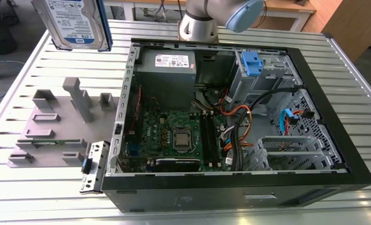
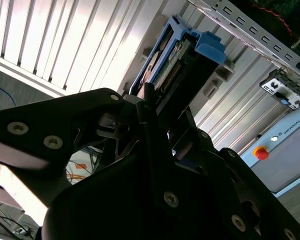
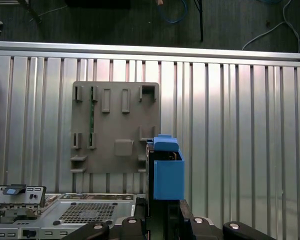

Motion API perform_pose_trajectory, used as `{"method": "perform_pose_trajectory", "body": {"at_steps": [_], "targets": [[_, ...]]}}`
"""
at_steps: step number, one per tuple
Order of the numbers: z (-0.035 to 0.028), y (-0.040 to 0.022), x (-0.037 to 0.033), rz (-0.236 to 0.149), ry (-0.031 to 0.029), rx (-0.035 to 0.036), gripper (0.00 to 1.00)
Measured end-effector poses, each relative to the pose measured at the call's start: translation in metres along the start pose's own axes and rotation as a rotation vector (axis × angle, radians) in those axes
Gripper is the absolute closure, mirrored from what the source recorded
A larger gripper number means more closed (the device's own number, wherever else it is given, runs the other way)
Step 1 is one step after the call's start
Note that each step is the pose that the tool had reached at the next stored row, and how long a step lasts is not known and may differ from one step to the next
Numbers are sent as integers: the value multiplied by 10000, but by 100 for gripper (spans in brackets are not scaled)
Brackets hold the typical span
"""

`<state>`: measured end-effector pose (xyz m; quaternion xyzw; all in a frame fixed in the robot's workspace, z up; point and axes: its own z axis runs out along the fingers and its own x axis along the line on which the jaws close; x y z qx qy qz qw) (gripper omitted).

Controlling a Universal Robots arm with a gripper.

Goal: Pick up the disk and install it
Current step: 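Pick up the disk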

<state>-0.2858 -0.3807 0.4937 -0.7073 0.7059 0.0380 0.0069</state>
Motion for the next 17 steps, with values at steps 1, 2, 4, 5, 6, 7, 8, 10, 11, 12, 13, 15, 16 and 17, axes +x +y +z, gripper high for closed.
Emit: {"method": "perform_pose_trajectory", "body": {"at_steps": [1, 2, 4, 5, 6, 7, 8, 10, 11, 12, 13, 15, 16, 17], "targets": [[0, -11, 0, 0, 0, 0, 65], [-1, -21, 0, 0, 0, 0, 65], [-2, -43, 0, 0, 0, 0, 65], [-2, -53, 0, 0, 0, 0, 65], [-3, -64, 0, 0, 0, 0, 65], [-3, -74, 0, 0, 0, 0, 65], [-4, -85, 0, 0, 0, 0, 65], [-4, -107, 0, 0, 0, 0, 65], [-5, -118, 0, 0, 0, 1, 65], [-5, -129, 0, 0, 0, 1, 65], [-6, -140, 0, 0, 0, 0, 65], [-7, -161, 0, 0, 0, 0, 65], [-7, -173, 0, 0, 0, 0, 65], [-8, -183, 0, 0, 1, 0, 65]]}}
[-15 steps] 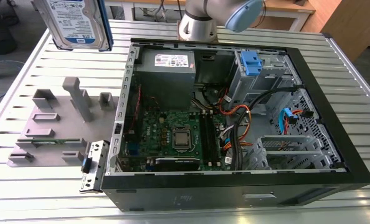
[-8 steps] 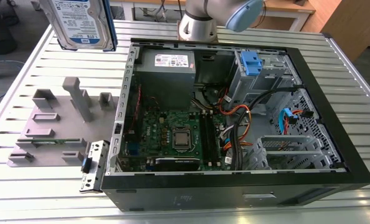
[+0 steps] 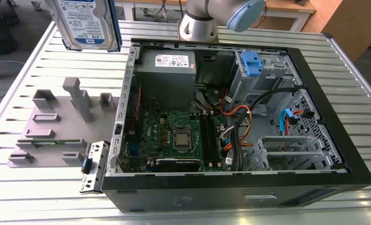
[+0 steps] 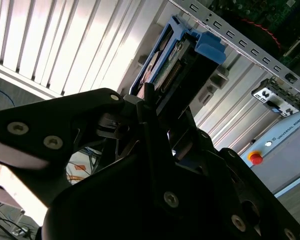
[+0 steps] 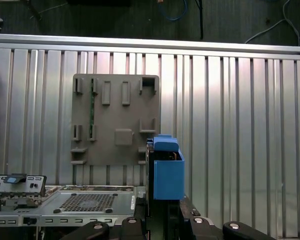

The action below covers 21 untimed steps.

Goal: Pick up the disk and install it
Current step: 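Pick up the disk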

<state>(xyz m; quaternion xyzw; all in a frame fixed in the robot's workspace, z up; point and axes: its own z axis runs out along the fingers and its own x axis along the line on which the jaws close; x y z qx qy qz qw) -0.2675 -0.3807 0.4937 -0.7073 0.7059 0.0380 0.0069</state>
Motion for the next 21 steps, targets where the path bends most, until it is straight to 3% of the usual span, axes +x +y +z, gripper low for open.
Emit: {"method": "perform_pose_trajectory", "body": {"at_steps": [8, 21], "targets": [[-4, -106, 0, 0, -1, 0, 65], [-5, -124, 0, -2, 0, 0, 65]]}}
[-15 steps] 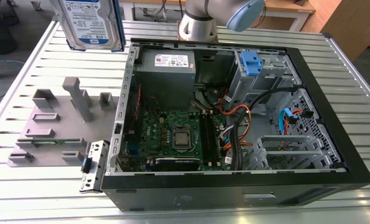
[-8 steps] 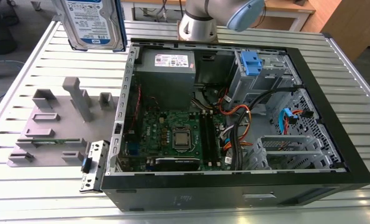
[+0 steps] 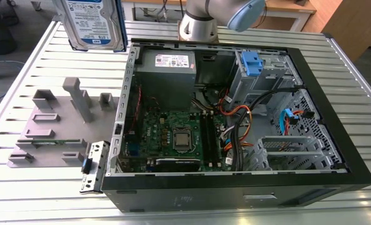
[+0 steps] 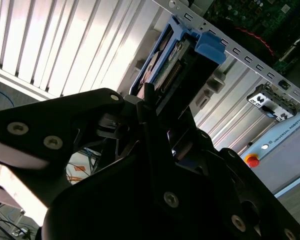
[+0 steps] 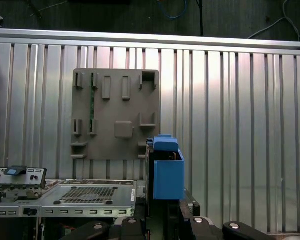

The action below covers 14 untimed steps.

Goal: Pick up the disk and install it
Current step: 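Pick up the disk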

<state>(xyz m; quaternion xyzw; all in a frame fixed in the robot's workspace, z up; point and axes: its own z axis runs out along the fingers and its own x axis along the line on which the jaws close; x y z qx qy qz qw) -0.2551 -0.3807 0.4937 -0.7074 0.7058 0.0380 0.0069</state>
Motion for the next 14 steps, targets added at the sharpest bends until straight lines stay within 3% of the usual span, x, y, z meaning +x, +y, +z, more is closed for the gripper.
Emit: {"method": "perform_pose_trajectory", "body": {"at_steps": [14], "targets": [[-6, -189, 1, 2, -1, 1, 65]]}}
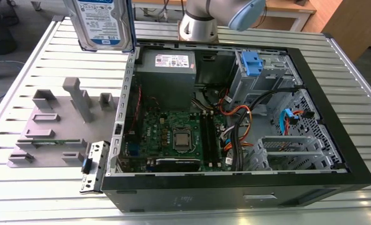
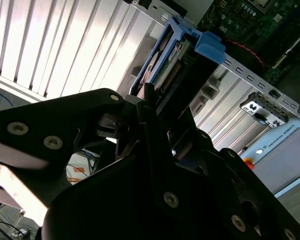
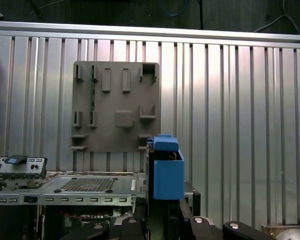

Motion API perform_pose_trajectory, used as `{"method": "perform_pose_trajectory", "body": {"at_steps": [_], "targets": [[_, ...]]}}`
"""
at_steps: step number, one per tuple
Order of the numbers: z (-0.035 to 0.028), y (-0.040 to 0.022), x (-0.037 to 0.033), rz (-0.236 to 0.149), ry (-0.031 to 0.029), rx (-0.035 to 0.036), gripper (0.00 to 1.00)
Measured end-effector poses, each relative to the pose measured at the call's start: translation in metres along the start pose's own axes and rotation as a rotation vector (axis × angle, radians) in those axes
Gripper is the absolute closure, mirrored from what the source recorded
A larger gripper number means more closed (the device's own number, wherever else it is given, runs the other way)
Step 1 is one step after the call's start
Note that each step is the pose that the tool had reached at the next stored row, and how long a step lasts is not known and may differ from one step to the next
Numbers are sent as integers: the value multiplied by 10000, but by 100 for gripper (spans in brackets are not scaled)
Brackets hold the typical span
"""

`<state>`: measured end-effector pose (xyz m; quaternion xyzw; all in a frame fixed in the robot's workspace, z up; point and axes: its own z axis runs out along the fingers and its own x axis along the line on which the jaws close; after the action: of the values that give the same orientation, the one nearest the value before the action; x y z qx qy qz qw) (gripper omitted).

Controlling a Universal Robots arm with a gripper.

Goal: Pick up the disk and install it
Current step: 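Pick up the disk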

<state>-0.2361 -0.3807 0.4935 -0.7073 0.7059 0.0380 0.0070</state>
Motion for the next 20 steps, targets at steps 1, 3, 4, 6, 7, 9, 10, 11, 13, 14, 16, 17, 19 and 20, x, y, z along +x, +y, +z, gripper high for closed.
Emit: {"method": "perform_pose_trajectory", "body": {"at_steps": [1, 3, 4, 6, 7, 9, 10, 11, 13, 14, 16, 17, 19, 20], "targets": [[-1, -16, 0, -1, 0, 0, 65], [-2, -48, 0, -1, 1, -1, 65], [-2, -63, 0, -1, 1, 0, 65], [-3, -93, 0, -1, 0, 0, 65], [-4, -107, 0, 0, 1, 0, 65], [-5, -135, 0, 0, 1, 0, 65], [-5, -149, 0, 0, 1, 0, 65], [-6, -163, 0, 0, 0, 0, 65], [-7, -193, 0, 0, 1, 0, 65], [-7, -208, 0, 0, 1, 0, 65], [-8, -238, 0, 0, 1, 0, 65], [-9, -253, 0, 0, 0, 0, 65], [-10, -282, 0, 0, 1, -1, 65], [-10, -298, 0, -1, 1, 0, 65]]}}
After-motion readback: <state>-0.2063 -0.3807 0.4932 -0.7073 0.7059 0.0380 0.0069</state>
